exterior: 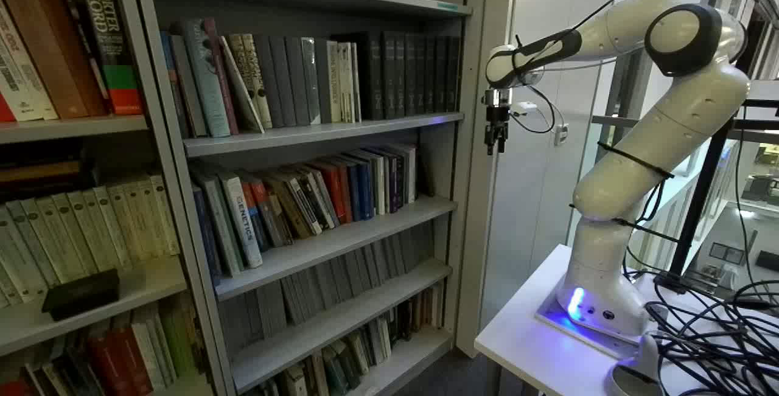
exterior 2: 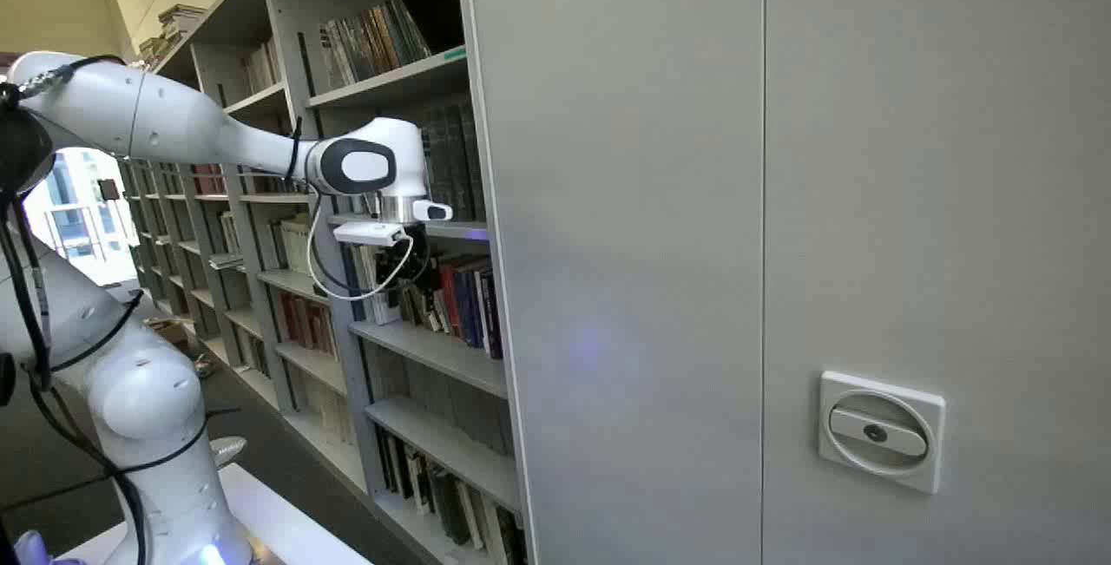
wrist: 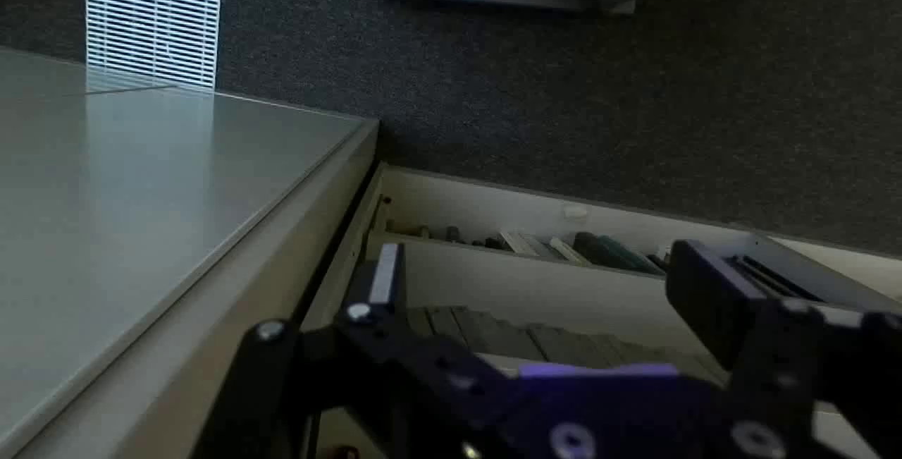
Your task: Move the thin white book to the left of the black book
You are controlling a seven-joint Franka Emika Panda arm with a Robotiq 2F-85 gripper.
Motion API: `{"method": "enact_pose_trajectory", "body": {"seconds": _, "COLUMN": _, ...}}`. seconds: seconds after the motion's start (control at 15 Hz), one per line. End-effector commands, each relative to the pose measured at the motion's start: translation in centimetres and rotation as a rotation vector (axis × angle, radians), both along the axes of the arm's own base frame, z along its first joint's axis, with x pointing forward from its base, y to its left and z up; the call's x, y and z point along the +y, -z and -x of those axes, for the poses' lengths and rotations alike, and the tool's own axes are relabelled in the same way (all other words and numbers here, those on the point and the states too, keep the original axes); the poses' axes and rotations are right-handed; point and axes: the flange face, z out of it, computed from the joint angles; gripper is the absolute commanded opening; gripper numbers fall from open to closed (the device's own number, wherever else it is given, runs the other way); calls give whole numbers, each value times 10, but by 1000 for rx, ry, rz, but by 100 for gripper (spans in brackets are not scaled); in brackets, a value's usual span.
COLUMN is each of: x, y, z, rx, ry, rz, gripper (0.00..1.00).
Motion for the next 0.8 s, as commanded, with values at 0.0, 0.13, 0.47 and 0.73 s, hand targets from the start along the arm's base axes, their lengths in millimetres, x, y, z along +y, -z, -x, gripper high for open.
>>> {"method": "enact_pose_trajectory", "body": {"seconds": 0.0, "x": 0, "y": 0, "z": 0, "rx": 1, "ry": 0, "rz": 0, "gripper": 100}}
{"method": "enact_pose_trajectory", "body": {"seconds": 0.13, "x": 0, "y": 0, "z": 0, "rx": 1, "ry": 0, "rz": 0, "gripper": 100}}
{"method": "enact_pose_trajectory", "body": {"seconds": 0.47, "x": 17, "y": -5, "z": 2, "rx": -33, "ry": -74, "rz": -48, "gripper": 100}}
{"method": "enact_pose_trajectory", "body": {"seconds": 0.73, "x": 70, "y": -19, "z": 8, "rx": -81, "ry": -251, "rz": -127, "gripper": 100}}
